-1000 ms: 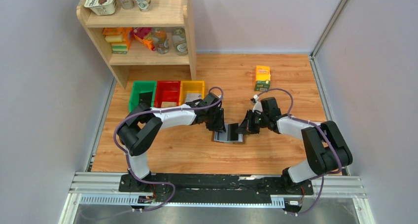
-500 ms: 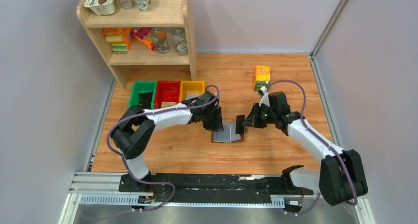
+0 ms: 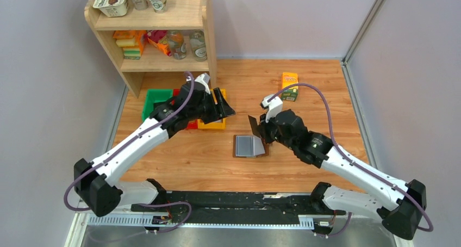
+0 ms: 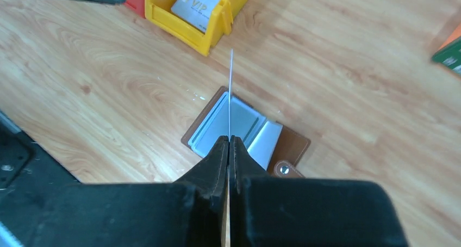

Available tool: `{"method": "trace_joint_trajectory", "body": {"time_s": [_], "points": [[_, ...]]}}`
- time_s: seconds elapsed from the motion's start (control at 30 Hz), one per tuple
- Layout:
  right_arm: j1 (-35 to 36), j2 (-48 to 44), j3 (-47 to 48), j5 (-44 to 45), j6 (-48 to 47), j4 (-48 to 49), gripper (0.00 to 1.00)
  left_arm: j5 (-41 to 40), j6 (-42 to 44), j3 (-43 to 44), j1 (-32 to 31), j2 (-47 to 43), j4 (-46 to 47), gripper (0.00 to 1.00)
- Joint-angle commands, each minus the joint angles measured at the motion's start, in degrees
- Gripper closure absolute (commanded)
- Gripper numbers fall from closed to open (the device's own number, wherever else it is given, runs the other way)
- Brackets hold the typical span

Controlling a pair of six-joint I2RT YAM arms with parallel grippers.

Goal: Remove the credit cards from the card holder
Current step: Remove the credit card from the card holder, then place the credit card in the storage box.

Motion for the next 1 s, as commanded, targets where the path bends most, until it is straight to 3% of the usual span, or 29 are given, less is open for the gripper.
{"method": "trace_joint_trajectory", "body": {"time_s": [0.0,0.33,0.67,0.77,0.97], "points": [[9.2,0.3,1.8,21.2,-11.5,7.1,1.0,-0.9,-4.9,-0.7,0.4,-5.2,-2.5,0.31],[25.1,8.4,1.5,40.9,-28.7,21.1,1.0,4.9,-9.4,0.7,0.4,-4.5,1.6,0.31],[29.6,13.4,1.4,45.5,-34.9,29.7,1.0,6.1,-11.8,-2.5,0.4,-4.0,3.0,0.32],[29.9,14.7,1.6,46.3,-35.9,30.7,1.0,6.9,-12.5,-3.5,0.4,-3.7,3.8,0.36],[30.4,17.1,1.9,46.9,-36.5,31.2,1.0,7.2,-11.3,-5.0,0.4,-4.0,5.7,0.6]]}}
